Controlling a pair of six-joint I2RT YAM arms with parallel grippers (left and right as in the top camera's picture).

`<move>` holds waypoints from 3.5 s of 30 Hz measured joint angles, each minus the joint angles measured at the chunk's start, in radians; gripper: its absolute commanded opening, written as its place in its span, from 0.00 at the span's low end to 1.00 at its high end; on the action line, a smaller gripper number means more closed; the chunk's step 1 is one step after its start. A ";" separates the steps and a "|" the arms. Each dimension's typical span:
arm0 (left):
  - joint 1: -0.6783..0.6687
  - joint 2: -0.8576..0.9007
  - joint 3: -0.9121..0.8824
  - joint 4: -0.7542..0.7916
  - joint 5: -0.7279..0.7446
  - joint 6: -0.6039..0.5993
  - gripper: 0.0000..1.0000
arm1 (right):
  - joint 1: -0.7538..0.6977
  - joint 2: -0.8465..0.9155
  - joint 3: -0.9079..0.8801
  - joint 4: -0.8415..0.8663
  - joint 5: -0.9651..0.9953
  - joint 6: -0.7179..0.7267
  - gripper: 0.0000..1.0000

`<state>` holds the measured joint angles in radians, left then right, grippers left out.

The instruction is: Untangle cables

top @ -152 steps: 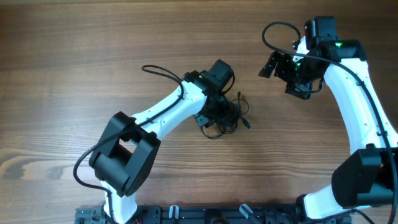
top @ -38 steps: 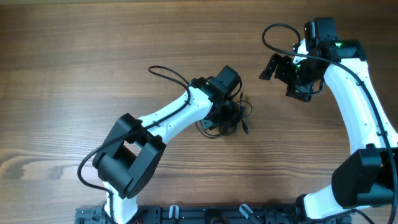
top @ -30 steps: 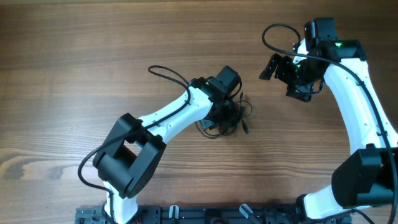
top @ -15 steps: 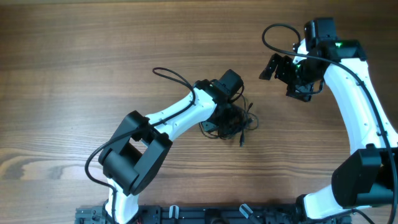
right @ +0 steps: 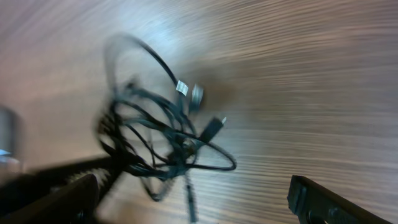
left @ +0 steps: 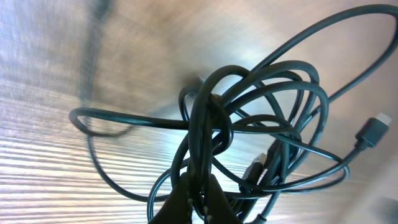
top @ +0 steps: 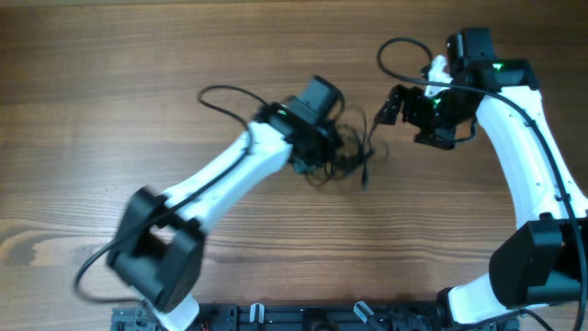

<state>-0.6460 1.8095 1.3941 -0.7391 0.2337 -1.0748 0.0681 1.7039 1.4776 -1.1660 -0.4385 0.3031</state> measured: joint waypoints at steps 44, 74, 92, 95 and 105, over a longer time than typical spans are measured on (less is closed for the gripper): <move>0.151 -0.132 0.019 0.024 0.304 -0.143 0.04 | 0.219 0.000 -0.003 0.061 0.089 0.086 0.04; 0.268 -0.132 0.019 -0.024 0.550 -0.114 0.04 | 0.211 0.000 -0.071 0.109 0.142 0.138 0.92; 0.304 -0.131 0.018 0.066 0.797 -0.166 0.04 | 0.224 -0.002 -0.071 0.078 0.251 0.196 1.00; 0.323 -0.126 0.017 0.066 0.814 -0.166 0.04 | 0.226 -0.005 -0.069 0.070 0.297 0.223 1.00; 0.451 -0.130 0.018 0.078 0.898 -0.165 0.04 | 0.215 -0.004 -0.077 0.048 0.467 0.241 1.00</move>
<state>-0.1951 1.6791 1.4120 -0.6609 1.1316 -1.2396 0.2832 1.7000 1.4010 -1.1183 0.0280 0.5446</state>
